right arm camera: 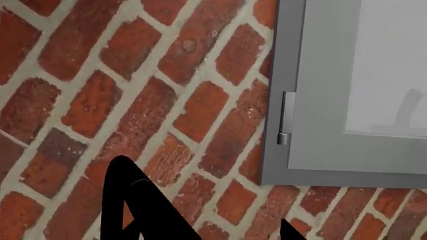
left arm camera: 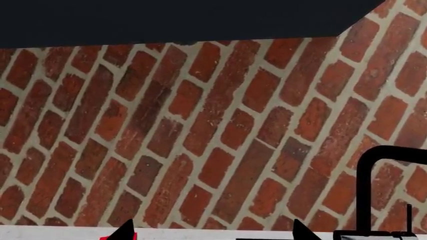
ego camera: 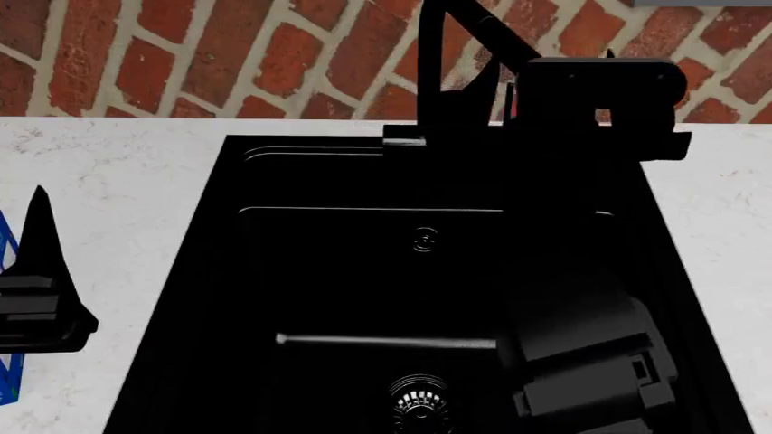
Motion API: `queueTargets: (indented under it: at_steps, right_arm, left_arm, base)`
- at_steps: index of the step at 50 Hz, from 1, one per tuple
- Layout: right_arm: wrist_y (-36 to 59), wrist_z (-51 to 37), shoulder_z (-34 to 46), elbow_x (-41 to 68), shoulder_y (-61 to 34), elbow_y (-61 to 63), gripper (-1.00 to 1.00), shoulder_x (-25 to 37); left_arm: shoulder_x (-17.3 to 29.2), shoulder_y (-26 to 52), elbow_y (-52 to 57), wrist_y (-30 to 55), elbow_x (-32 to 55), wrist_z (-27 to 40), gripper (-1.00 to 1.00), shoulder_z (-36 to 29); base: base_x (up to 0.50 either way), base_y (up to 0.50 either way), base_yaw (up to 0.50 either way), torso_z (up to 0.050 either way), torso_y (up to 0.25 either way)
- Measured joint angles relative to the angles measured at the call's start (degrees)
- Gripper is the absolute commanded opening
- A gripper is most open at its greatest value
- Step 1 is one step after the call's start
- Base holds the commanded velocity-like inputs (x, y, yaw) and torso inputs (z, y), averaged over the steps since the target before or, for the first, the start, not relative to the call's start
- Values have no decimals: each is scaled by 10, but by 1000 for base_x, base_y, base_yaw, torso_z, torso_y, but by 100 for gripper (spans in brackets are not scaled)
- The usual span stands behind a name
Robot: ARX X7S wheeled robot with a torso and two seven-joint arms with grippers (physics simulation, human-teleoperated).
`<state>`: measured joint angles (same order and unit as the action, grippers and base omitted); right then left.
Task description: Turn the sink spout to the right.
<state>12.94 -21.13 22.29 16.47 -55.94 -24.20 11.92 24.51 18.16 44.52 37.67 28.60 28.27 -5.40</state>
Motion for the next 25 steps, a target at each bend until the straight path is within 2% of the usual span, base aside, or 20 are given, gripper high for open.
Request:
queueTargets:
  at_steps: [25]
  right_arm:
    - [-13, -19, -11, -3, -4, -20, 100, 15]
  left_arm:
    - [3, 2, -1, 2, 4, 4, 100, -3]
  base:
    - [0, 0, 0, 0, 0]
